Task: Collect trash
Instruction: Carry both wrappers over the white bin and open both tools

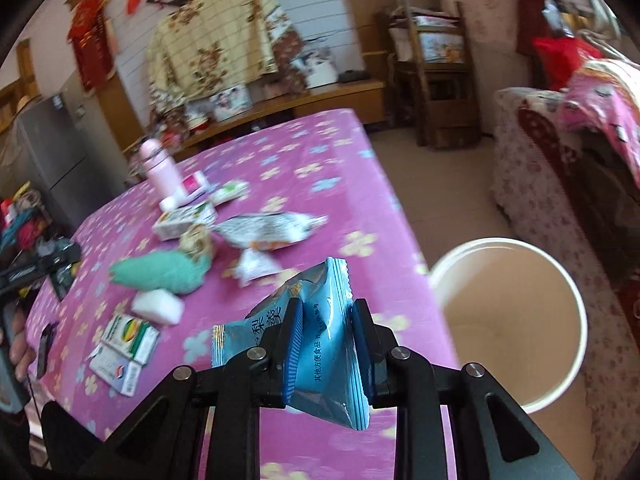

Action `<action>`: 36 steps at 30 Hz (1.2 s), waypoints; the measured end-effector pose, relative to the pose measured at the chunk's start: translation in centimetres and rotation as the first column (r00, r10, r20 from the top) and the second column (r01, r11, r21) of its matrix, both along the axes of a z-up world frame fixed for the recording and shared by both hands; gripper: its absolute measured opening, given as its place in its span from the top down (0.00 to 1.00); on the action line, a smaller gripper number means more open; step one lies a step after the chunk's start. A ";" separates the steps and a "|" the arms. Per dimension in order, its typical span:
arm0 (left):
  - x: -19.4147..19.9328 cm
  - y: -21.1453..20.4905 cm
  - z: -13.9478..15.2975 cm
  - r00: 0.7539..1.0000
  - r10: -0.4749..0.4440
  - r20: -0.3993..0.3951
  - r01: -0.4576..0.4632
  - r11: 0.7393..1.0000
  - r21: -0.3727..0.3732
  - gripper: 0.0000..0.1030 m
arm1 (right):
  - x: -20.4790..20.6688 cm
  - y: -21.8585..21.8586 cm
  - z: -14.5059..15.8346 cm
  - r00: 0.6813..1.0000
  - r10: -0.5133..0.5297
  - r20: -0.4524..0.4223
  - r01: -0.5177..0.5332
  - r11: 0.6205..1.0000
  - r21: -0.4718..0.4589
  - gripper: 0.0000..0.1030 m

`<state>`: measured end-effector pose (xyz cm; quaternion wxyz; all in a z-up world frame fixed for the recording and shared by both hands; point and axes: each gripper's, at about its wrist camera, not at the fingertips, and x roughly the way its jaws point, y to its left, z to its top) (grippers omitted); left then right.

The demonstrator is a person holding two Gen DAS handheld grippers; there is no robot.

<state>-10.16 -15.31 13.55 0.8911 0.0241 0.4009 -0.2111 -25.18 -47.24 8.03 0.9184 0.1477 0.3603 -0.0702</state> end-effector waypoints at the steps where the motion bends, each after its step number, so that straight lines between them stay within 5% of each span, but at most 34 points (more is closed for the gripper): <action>1: -0.6 -1.6 0.2 0.999 -0.036 -0.002 0.036 0.999 0.001 0.82 | -0.3 -0.7 0.1 1.000 -0.017 -0.001 0.017 1.000 -0.002 0.77; 7: -3.7 -10.8 0.0 0.973 -0.228 -0.034 0.228 0.974 0.002 0.82 | -2.1 -5.9 0.1 0.988 -0.151 -0.019 0.151 0.988 -0.009 0.77; 14: -6.5 -22.5 -2.3 0.912 -0.400 -0.094 0.400 0.916 -0.014 0.82 | -5.1 -12.0 -0.5 0.955 -0.294 -0.039 0.293 0.955 -0.038 0.77; 22: -7.1 -30.8 -5.2 0.862 -0.481 -0.157 0.472 0.876 -0.097 0.82 | -7.4 -16.9 -1.9 0.902 -0.427 -0.062 0.419 0.902 -0.108 0.77; 28: -6.5 -33.9 -6.6 0.862 -0.482 -0.158 0.464 0.875 -0.142 0.73 | -7.5 -18.9 -3.6 0.885 -0.457 -0.084 0.452 0.889 -0.075 0.75; 29: -6.2 -34.0 -6.9 0.862 -0.480 -0.162 0.460 0.876 -0.143 0.65 | -7.4 -19.1 -3.9 0.881 -0.465 -0.087 0.461 0.885 -0.060 0.71; 32: -6.0 -34.3 -7.5 0.864 -0.470 -0.181 0.443 0.880 -0.171 0.50 | -7.2 -19.9 -4.6 0.869 -0.481 -0.111 0.484 0.875 -0.007 0.39; 36: -6.2 -34.1 -7.8 0.865 -0.472 -0.172 0.450 0.880 -0.153 0.47 | -6.8 -19.3 -5.0 0.879 -0.461 -0.121 0.463 0.886 -0.011 0.38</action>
